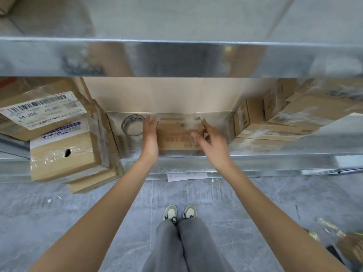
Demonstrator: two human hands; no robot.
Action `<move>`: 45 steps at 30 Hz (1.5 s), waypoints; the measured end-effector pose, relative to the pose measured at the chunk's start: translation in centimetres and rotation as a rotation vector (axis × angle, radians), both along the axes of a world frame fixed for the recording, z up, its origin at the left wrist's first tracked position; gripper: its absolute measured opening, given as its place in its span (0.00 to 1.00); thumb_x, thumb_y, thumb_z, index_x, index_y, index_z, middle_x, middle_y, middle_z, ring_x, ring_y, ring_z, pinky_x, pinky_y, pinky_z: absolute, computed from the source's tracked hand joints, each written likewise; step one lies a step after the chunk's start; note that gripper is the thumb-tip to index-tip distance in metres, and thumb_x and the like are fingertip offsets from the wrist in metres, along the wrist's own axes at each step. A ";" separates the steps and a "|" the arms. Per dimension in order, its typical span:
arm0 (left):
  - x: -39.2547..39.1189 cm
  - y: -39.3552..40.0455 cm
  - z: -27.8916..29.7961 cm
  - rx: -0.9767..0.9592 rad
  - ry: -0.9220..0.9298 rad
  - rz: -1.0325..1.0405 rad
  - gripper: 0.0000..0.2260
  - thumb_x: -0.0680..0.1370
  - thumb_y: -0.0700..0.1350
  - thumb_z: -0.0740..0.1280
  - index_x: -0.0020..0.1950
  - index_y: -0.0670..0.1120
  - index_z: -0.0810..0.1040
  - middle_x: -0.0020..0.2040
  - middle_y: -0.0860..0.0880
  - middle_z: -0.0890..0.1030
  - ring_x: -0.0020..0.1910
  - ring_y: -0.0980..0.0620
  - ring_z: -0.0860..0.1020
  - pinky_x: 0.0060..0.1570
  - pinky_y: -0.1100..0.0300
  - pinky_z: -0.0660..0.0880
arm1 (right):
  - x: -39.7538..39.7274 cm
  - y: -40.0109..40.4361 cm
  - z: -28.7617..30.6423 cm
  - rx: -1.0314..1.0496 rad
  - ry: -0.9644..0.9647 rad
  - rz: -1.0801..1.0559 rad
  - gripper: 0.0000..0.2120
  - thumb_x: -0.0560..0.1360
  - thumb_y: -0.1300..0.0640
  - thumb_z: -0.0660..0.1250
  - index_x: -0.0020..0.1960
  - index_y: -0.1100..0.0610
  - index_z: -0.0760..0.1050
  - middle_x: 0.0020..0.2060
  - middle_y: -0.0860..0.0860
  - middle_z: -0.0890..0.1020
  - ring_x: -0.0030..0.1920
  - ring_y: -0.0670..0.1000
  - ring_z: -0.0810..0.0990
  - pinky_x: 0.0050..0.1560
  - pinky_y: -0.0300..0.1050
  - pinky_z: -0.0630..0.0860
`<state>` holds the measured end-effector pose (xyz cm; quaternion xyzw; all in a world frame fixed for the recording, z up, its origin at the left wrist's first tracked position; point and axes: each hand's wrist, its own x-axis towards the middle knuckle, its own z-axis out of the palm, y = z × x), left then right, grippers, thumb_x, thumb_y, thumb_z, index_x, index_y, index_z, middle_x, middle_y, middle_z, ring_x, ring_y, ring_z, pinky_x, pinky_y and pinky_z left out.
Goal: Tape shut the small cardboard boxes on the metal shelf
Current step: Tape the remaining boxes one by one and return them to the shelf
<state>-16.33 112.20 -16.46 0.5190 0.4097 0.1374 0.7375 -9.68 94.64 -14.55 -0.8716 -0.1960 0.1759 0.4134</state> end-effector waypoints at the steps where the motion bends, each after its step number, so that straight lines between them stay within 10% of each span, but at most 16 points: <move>1: -0.3 -0.3 0.3 0.056 -0.014 -0.033 0.33 0.74 0.63 0.60 0.77 0.51 0.61 0.73 0.54 0.67 0.70 0.56 0.66 0.67 0.60 0.62 | 0.5 0.4 0.3 0.011 0.002 -0.039 0.25 0.74 0.33 0.60 0.61 0.48 0.75 0.51 0.50 0.79 0.47 0.47 0.76 0.46 0.40 0.68; 4: -0.3 -1.3 0.5 0.249 0.004 -0.149 0.23 0.82 0.55 0.60 0.73 0.46 0.66 0.67 0.50 0.73 0.64 0.56 0.71 0.61 0.65 0.65 | 1.8 2.2 1.2 -0.059 0.065 -0.054 0.19 0.78 0.36 0.56 0.41 0.49 0.72 0.34 0.51 0.77 0.38 0.50 0.76 0.37 0.43 0.65; 8: 1.5 -0.8 1.5 0.270 0.052 -0.167 0.15 0.84 0.49 0.58 0.64 0.40 0.71 0.55 0.47 0.77 0.54 0.50 0.75 0.55 0.59 0.70 | 2.4 4.1 1.6 -0.373 -0.166 -0.019 0.28 0.82 0.41 0.50 0.76 0.55 0.57 0.72 0.57 0.66 0.71 0.57 0.65 0.66 0.53 0.67; 13: 1.7 -1.1 1.5 0.243 0.058 -0.120 0.15 0.83 0.47 0.58 0.66 0.40 0.71 0.56 0.47 0.77 0.53 0.52 0.75 0.54 0.61 0.72 | -0.4 4.3 1.4 -0.480 -0.429 0.243 0.32 0.82 0.40 0.47 0.79 0.56 0.46 0.79 0.49 0.48 0.78 0.49 0.42 0.76 0.58 0.39; 17: 1.9 -1.2 1.5 0.284 0.069 -0.097 0.10 0.83 0.48 0.59 0.59 0.43 0.73 0.46 0.53 0.77 0.43 0.59 0.75 0.39 0.75 0.70 | -4.7 0.4 0.8 -0.455 -0.511 0.295 0.33 0.81 0.40 0.48 0.79 0.57 0.51 0.79 0.51 0.52 0.78 0.49 0.46 0.77 0.59 0.45; 21: 1.9 -0.8 1.5 0.255 0.056 -0.133 0.08 0.83 0.49 0.59 0.56 0.46 0.73 0.47 0.53 0.77 0.46 0.57 0.75 0.45 0.69 0.72 | -4.4 -0.4 0.8 -0.245 -0.545 0.309 0.28 0.80 0.53 0.63 0.76 0.61 0.60 0.76 0.56 0.62 0.76 0.54 0.60 0.73 0.59 0.62; 25: 1.9 -0.6 1.4 0.210 0.060 -0.143 0.10 0.83 0.52 0.60 0.57 0.48 0.73 0.49 0.53 0.78 0.49 0.55 0.76 0.45 0.65 0.71 | -0.4 0.3 1.6 0.020 -0.113 0.101 0.42 0.74 0.54 0.72 0.79 0.55 0.51 0.77 0.51 0.54 0.75 0.43 0.55 0.70 0.29 0.59; 31: 1.7 -0.5 2.6 -0.055 0.004 -0.065 0.21 0.82 0.58 0.56 0.65 0.45 0.75 0.58 0.47 0.82 0.55 0.48 0.81 0.52 0.53 0.78 | 2.6 1.4 1.4 0.056 -0.010 -0.095 0.35 0.71 0.35 0.67 0.72 0.53 0.67 0.56 0.45 0.75 0.53 0.46 0.77 0.52 0.39 0.72; 36: 1.0 -1.3 0.6 0.337 0.140 -0.242 0.16 0.83 0.48 0.58 0.68 0.43 0.70 0.59 0.45 0.80 0.56 0.48 0.79 0.50 0.61 0.74 | 3.0 3.5 -0.2 -0.152 0.033 -0.128 0.24 0.79 0.40 0.59 0.62 0.59 0.72 0.48 0.53 0.79 0.51 0.56 0.76 0.48 0.48 0.70; 39: 0.7 -1.6 -0.8 0.342 0.124 -0.276 0.14 0.84 0.47 0.56 0.67 0.41 0.69 0.59 0.43 0.80 0.56 0.47 0.79 0.51 0.61 0.74 | 2.4 4.6 -1.3 -0.349 -0.152 -0.034 0.26 0.83 0.47 0.51 0.78 0.56 0.53 0.74 0.57 0.63 0.74 0.57 0.61 0.70 0.55 0.62; 45: 0.8 -2.0 -1.1 0.322 0.102 -0.219 0.16 0.84 0.45 0.56 0.70 0.40 0.67 0.62 0.41 0.79 0.60 0.44 0.78 0.62 0.50 0.74 | 1.7 4.9 -2.6 -0.538 -0.359 0.212 0.27 0.83 0.46 0.43 0.80 0.53 0.44 0.79 0.46 0.47 0.78 0.49 0.40 0.74 0.62 0.36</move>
